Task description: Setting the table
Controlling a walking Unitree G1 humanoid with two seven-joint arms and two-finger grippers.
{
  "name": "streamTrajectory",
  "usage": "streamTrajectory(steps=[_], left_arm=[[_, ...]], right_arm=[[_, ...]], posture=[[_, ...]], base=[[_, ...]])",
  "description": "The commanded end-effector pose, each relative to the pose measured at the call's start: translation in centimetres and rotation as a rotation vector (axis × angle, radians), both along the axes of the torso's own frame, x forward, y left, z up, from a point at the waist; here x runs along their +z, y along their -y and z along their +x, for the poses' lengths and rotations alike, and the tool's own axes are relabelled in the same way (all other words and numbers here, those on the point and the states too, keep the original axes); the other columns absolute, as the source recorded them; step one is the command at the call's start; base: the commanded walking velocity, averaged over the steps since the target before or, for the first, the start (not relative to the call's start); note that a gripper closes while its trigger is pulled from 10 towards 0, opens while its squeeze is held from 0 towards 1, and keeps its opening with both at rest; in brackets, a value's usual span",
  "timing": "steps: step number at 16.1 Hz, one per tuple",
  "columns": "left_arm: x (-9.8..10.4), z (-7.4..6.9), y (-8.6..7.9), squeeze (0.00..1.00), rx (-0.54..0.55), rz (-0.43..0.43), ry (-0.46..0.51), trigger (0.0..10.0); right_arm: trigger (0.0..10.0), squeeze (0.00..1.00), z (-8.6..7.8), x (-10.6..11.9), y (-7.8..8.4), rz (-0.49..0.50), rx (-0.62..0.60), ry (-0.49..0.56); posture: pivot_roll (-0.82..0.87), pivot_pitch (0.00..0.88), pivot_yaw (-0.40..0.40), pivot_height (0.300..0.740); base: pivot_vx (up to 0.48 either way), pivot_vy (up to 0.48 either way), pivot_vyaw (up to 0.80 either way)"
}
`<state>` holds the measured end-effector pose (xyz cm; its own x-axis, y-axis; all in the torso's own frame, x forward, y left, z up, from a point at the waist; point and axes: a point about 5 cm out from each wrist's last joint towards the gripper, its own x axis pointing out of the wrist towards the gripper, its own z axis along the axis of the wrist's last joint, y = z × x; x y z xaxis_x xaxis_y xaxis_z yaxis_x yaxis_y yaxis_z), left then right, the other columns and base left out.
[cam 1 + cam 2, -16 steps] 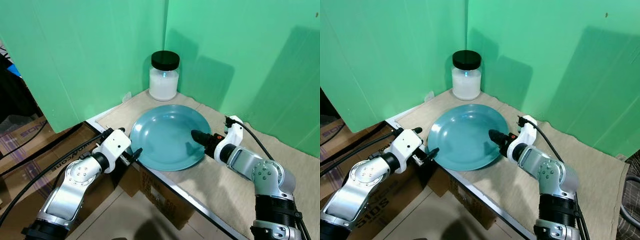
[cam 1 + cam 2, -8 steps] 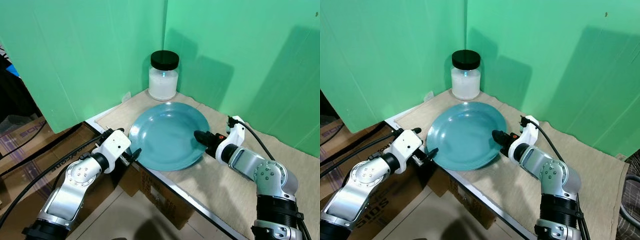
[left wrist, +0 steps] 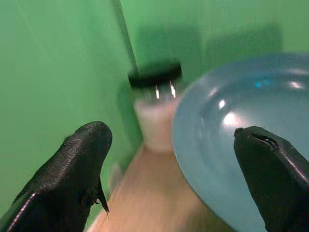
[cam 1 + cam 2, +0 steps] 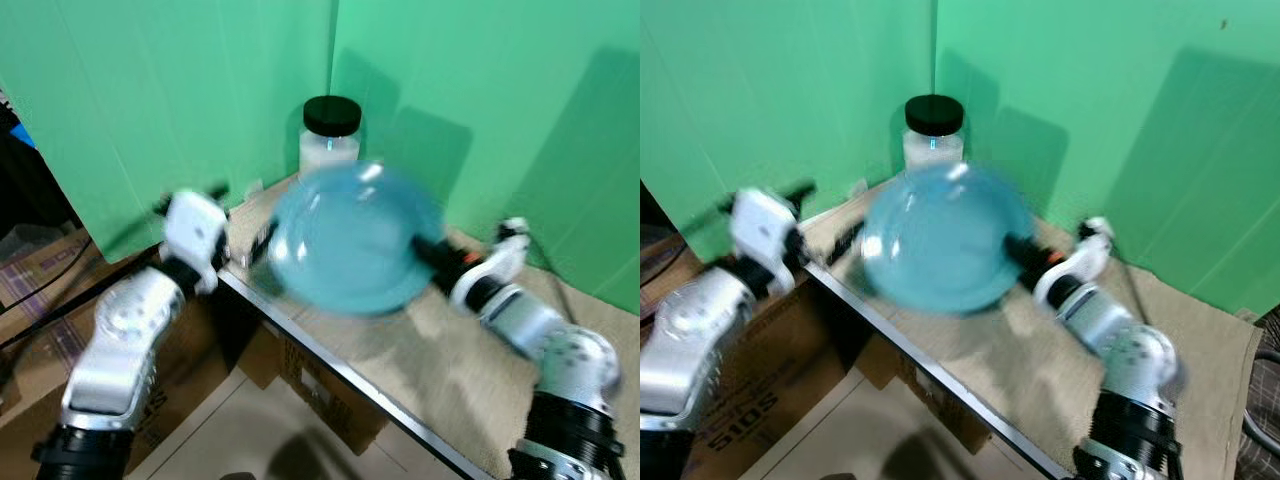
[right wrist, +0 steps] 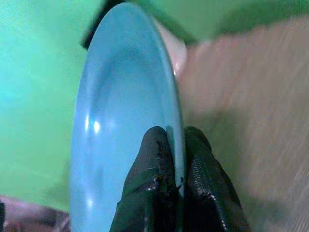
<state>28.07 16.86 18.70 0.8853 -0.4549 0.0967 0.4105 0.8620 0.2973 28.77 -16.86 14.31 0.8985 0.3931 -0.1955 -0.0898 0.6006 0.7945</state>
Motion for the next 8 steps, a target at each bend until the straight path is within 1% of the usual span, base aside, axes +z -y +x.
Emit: streamTrajectory(steps=[1, 2, 3, 4, 5, 6, 7, 8], left_arm=[[1.1, -0.3, 0.3, 1.0, -0.002, -0.033, 0.026, 10.0], [1.5, -0.7, 0.6, 1.0, 0.014, -0.003, 0.03, 10.0], [1.4, -0.9, 0.8, 0.99, 0.033, 0.028, 0.021, 10.0], [1.3, -0.9, 0.9, 0.99, 0.039, 0.035, 0.019, 10.0], [0.4, -0.9, 1.2, 0.62, 0.112, 0.073, -0.015, 10.0], [0.1, -1.1, 1.6, 0.33, 0.123, 0.063, -0.021, 10.0], [-0.1, -1.4, 2.0, 0.24, 0.128, 0.025, -0.058, 10.0], [-0.1, -1.4, 2.0, 0.24, 0.134, 0.02, -0.065, 10.0]], right_arm=[[0.0, 0.0, -0.7, 1.9, 0.4, 0.029, -0.02, 0.096], [0.0, 0.0, -1.7, 3.4, 0.6, 0.008, -0.057, 0.175], [0.0, 0.0, -2.7, 4.7, 0.4, -0.049, -0.079, 0.254], [0.0, 0.0, -3.0, 5.1, 0.3, -0.065, -0.083, 0.284], [0.0, 0.0, -4.2, 6.3, 0.0, -0.112, -0.118, 0.383], [0.0, 0.0, -4.6, 6.3, 0.0, -0.193, -0.141, 0.416], [3.8, 0.0, -4.9, 6.1, 0.2, -0.26, -0.2, 0.419], [10.0, 0.0, -4.9, 6.2, 0.3, -0.316, -0.223, 0.423]], posture=[[0.11, 0.0, -0.061, 0.74], [0.1, 0.0, -0.061, 0.74], [0.1, 0.0, -0.054, 0.74], [0.1, 0.0, -0.054, 0.74], [0.09, 0.0, -0.048, 0.74], [0.08, 0.0, -0.042, 0.74], [0.08, 0.0, -0.04, 0.74], [0.08, 0.0, -0.04, 0.74]], base=[[0.0, 0.0, 0.0], [0.0, 0.0, 0.0], [0.0, 0.0, 0.0], [0.0, 0.0, 0.0], [0.0, 0.0, 0.0], [0.0, 0.0, 0.0], [0.0, 0.0, 0.0], [0.0, 0.0, 0.0]])
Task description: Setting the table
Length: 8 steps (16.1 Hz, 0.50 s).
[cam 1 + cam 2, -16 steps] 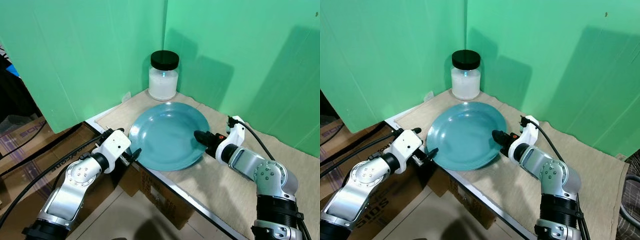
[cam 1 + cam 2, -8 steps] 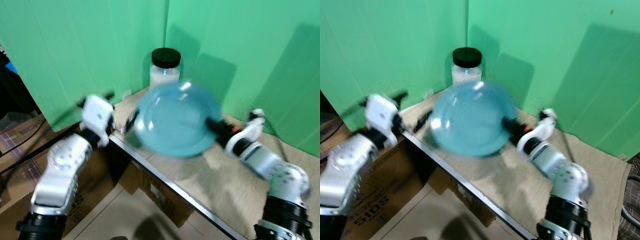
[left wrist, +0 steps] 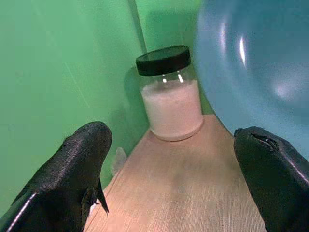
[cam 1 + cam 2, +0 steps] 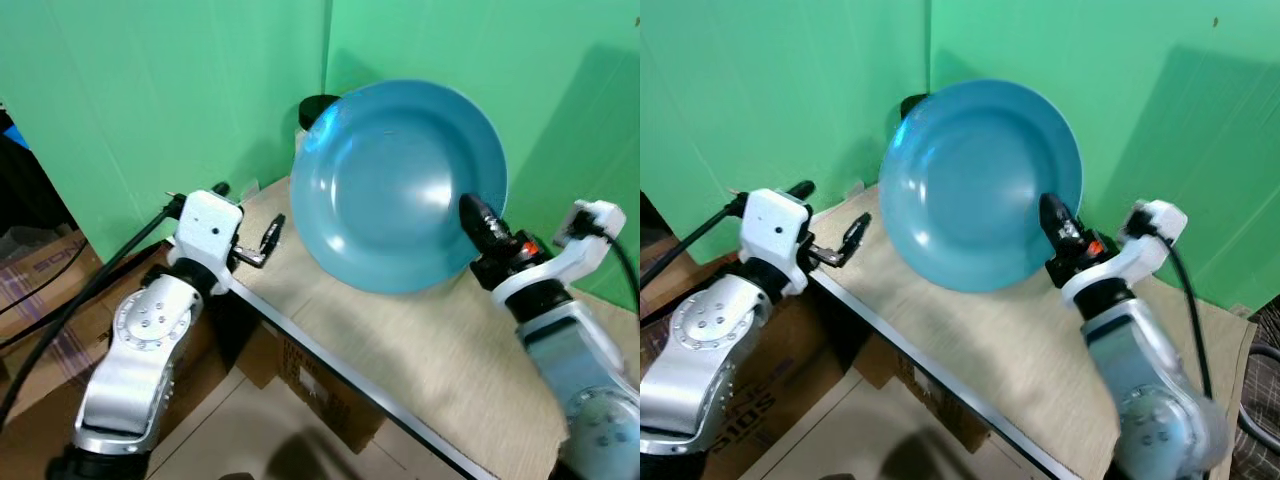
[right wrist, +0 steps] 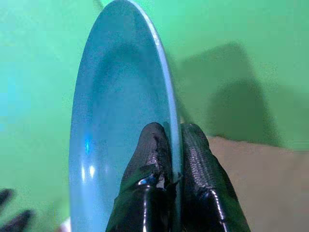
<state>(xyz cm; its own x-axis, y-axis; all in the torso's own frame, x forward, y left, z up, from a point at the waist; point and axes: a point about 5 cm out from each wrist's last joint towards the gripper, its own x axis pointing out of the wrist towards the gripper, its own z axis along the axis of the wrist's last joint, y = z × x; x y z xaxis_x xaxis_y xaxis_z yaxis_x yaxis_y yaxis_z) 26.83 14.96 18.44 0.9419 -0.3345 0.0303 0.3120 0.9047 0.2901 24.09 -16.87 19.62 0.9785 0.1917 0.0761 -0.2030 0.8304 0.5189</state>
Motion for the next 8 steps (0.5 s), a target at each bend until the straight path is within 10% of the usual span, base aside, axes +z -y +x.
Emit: streamTrajectory(steps=[1, 8], left_arm=[[0.2, -0.2, 0.0, 0.24, 0.009, -0.007, 0.001, 10.0], [0.2, -0.1, 0.1, 0.23, 0.047, 0.004, -0.019, 10.0]], right_arm=[[10.0, 0.0, -0.1, 1.0, 0.3, -0.04, -0.038, 0.058], [10.0, 0.0, 0.3, -0.2, -0.1, -0.206, -0.132, 0.072]], posture=[[0.08, 0.0, -0.04, 0.74], [0.08, 0.0, -0.041, 0.74]], base=[[0.0, 0.0, 0.0], [-0.105, 0.0, 0.0]])
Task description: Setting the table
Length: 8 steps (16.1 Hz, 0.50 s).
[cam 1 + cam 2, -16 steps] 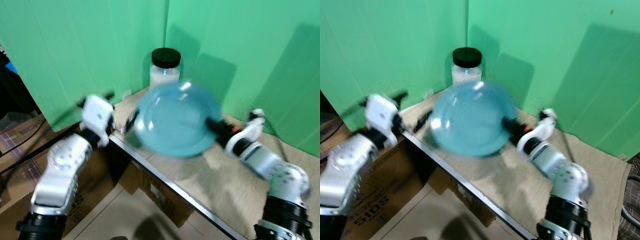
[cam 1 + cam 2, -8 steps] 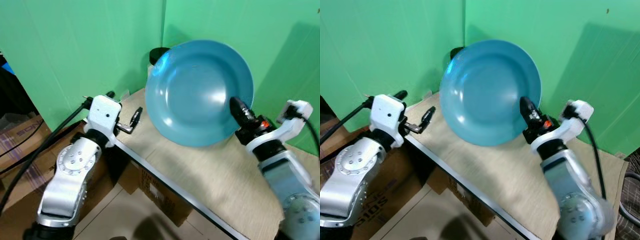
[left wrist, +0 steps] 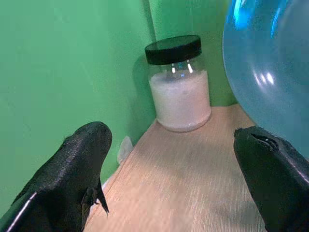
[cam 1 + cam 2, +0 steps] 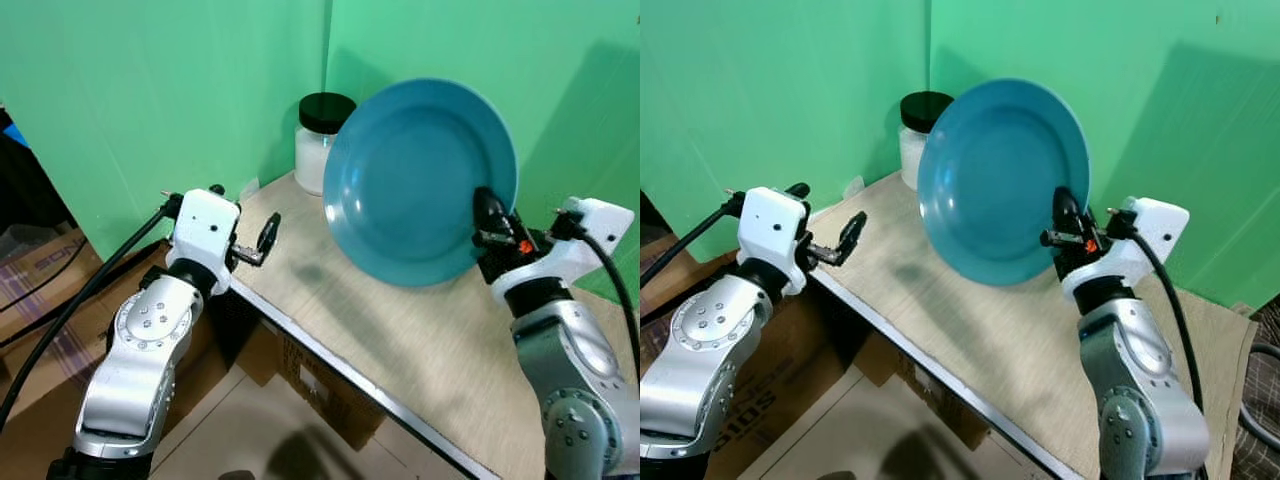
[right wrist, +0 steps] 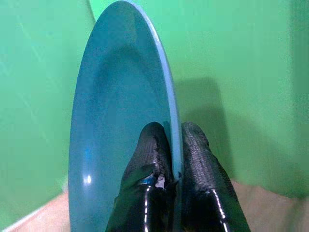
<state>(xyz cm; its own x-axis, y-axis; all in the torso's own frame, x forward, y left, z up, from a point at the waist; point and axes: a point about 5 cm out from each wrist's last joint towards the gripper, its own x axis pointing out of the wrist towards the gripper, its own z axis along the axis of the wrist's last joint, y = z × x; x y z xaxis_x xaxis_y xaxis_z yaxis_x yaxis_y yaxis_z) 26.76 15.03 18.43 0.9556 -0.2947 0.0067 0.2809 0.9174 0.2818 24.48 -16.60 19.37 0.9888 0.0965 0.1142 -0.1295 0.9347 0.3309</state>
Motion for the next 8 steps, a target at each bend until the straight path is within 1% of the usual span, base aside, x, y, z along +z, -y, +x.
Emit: streamTrajectory(steps=[1, 2, 5, 6, 7, 8], left_arm=[[0.2, -0.2, 0.2, 0.22, 0.0, 0.007, 0.004, 10.0], [0.1, -0.2, 0.2, 0.22, -0.001, 0.011, 0.002, 10.0], [0.1, 0.0, 0.2, 0.22, 0.004, 0.013, 0.005, 10.0], [0.2, 0.2, 0.3, 0.22, 0.004, 0.014, 0.006, 10.0], [0.1, 0.2, 0.4, 0.22, 0.002, 0.019, 0.005, 10.0], [0.1, 0.1, 0.4, 0.22, 0.0, 0.021, 0.007, 10.0]], right_arm=[[10.0, 0.0, -0.2, -0.1, 0.1, -0.015, -0.016, 0.004], [10.0, 0.0, -0.2, -0.3, 0.0, -0.024, -0.015, 0.0], [10.0, 0.0, -0.1, -0.6, -0.6, -0.098, -0.003, -0.006], [10.0, 0.0, -0.1, -0.6, -0.8, -0.1, 0.018, 0.001], [10.0, 0.0, -0.3, -0.5, -1.1, -0.079, 0.053, 0.006], [10.0, 0.0, -0.3, -0.5, -1.2, -0.072, 0.053, 0.002]], posture=[[0.08, 0.0, -0.042, 0.74], [0.08, 0.0, -0.043, 0.74], [0.08, 0.0, -0.041, 0.74], [0.08, 0.0, -0.036, 0.74], [0.08, 0.0, -0.036, 0.74], [0.08, 0.0, -0.037, 0.74]], base=[[-0.251, 0.0, 0.0], [-0.251, 0.0, 0.0], [0.0, 0.0, 0.0], [0.0, 0.0, 0.0], [0.0, 0.0, 0.0], [0.0, 0.0, 0.0]])
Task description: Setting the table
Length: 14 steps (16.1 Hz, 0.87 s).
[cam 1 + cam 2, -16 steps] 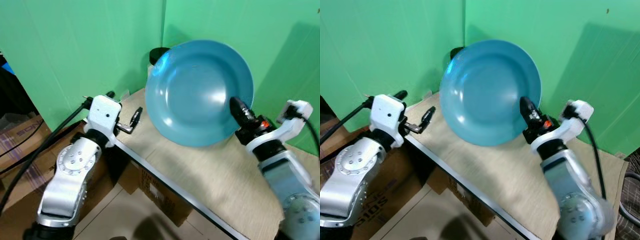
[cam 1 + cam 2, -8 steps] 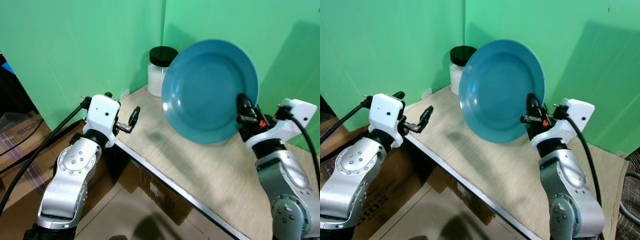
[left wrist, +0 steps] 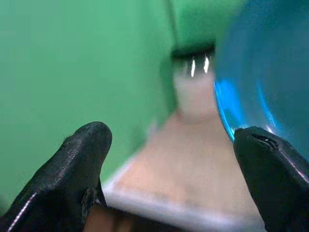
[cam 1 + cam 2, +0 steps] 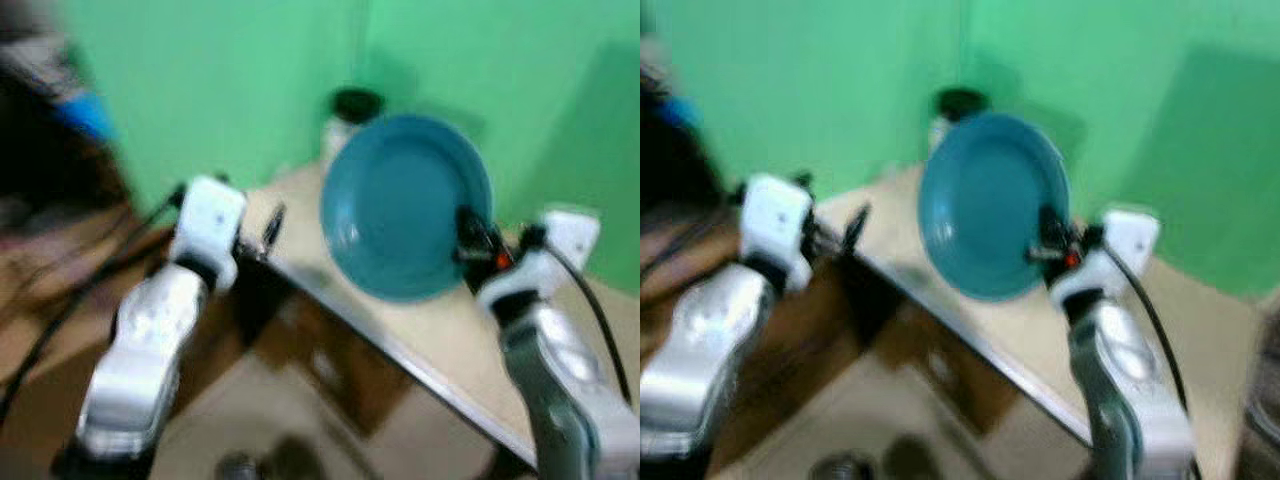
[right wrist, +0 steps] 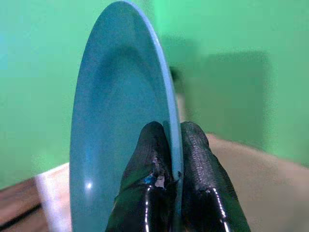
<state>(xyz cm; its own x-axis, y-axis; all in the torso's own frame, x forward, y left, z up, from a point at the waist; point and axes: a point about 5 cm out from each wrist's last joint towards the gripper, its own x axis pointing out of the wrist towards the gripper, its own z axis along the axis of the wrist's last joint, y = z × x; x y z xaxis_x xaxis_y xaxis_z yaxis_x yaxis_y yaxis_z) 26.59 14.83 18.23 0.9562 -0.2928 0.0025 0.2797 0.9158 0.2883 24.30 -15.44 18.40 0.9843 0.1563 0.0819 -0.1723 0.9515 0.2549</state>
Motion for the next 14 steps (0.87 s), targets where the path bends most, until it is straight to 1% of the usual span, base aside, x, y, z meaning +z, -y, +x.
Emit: streamTrajectory(steps=[1, 4, 5, 6, 7, 9, 10, 11, 12, 13, 14], left_arm=[[0.3, 0.3, 0.1, 0.22, 0.002, 0.016, 0.011, 10.0], [0.4, 0.5, 0.0, 0.23, 0.008, 0.017, 0.02, 10.0], [0.4, 0.6, 0.1, 0.23, 0.008, 0.019, 0.022, 10.0], [0.5, 0.5, 0.2, 0.23, 0.002, 0.022, 0.022, 10.0], [0.4, 0.4, 0.1, 0.23, 0.003, 0.024, 0.023, 10.0], [0.3, 0.4, 0.0, 0.22, 0.013, 0.021, 0.023, 10.0], [0.3, 0.4, 0.2, 0.22, 0.005, 0.014, 0.028, 10.0], [0.3, 0.5, 0.7, 0.22, 0.01, -0.004, 0.047, 10.0], [0.3, 0.5, 0.9, 0.22, 0.006, -0.008, 0.042, 10.0], [0.4, 0.3, 1.3, 0.22, -0.028, -0.026, 0.03, 10.0], [0.5, 0.3, 1.2, 0.22, -0.02, -0.039, 0.035, 10.0]], right_arm=[[10.0, 0.0, -0.2, 0.5, 0.1, 0.021, -0.008, 0.037], [10.0, 0.0, 0.0, 0.9, 0.2, 0.033, -0.029, 0.053], [10.0, 0.0, 0.0, 1.0, 0.5, 0.013, -0.056, 0.063], [10.0, 0.0, -0.1, 1.1, 0.9, 0.015, -0.066, 0.065], [10.0, 0.0, -0.4, 1.3, 1.3, 0.038, -0.093, 0.072], [10.0, 0.0, -0.6, 1.4, 1.6, 0.065, -0.108, 0.076], [10.0, 0.0, -0.6, 1.4, 1.5, 0.08, -0.097, 0.076], [10.0, 0.0, -0.5, 1.3, 1.5, 0.055, -0.102, 0.081], [10.0, 0.0, -0.5, 1.3, 1.5, 0.05, -0.104, 0.08], [10.0, 0.0, -0.8, 1.2, 1.3, 0.055, -0.086, 0.063], [10.0, 0.0, -0.8, 1.1, 1.3, 0.054, -0.083, 0.059]], posture=[[0.08, 0.0, -0.04, 0.74], [0.08, 0.0, -0.04, 0.74], [0.08, 0.0, -0.035, 0.74], [0.08, 0.0, -0.034, 0.74], [0.08, 0.0, -0.034, 0.74], [0.08, 0.0, -0.042, 0.74], [0.07, 0.0, -0.045, 0.74], [0.07, 0.0, -0.043, 0.74], [0.07, 0.0, -0.038, 0.74], [0.07, 0.0, -0.041, 0.74], [0.07, 0.0, -0.041, 0.74]], base=[[0.0, 0.0, -0.8], [0.0, 0.0, -0.8], [0.0, 0.0, -0.8], [0.0, 0.0, -0.8], [0.0, 0.0, -0.8], [0.0, 0.0, -0.8], [0.0, 0.0, -0.8], [0.0, 0.0, -0.8], [0.0, 0.0, -0.8], [0.0, 0.0, -0.8], [0.0, 0.0, -0.8]])
